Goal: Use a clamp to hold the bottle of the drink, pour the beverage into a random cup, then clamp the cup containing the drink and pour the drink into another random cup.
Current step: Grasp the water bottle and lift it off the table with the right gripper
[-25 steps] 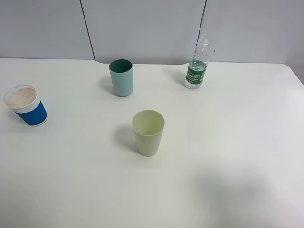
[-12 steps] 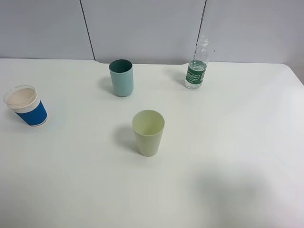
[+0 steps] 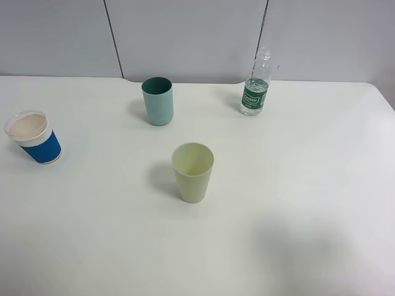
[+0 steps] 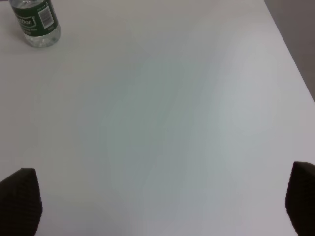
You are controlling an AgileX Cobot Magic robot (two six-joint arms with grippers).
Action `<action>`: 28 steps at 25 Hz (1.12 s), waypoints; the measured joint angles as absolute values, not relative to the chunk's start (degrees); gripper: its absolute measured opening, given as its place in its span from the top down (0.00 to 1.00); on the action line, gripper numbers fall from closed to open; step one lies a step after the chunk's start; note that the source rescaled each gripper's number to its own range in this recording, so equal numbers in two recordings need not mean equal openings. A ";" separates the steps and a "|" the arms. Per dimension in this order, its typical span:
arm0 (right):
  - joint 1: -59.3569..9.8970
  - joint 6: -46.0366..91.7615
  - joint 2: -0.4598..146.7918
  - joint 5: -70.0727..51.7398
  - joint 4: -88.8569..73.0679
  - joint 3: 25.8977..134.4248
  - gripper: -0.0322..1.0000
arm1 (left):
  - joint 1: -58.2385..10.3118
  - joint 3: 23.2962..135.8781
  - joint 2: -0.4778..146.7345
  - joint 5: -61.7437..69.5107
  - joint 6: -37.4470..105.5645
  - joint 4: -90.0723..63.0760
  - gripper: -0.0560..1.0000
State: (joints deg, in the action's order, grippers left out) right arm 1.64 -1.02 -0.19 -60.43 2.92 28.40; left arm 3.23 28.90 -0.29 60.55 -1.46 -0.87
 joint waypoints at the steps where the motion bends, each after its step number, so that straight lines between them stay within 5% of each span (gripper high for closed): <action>1: 1.64 -1.02 -0.19 -60.43 2.92 28.40 0.00 | 3.23 28.90 -0.29 60.55 -1.46 -0.87 0.00; 19: 1.64 -1.50 0.26 -60.10 2.92 28.73 0.00 | 3.23 28.90 -0.29 60.55 -1.46 -0.87 0.00; 28: 1.64 -2.09 13.56 -50.49 3.11 32.70 0.00 | 3.23 28.90 -0.29 60.55 -1.46 -0.87 0.00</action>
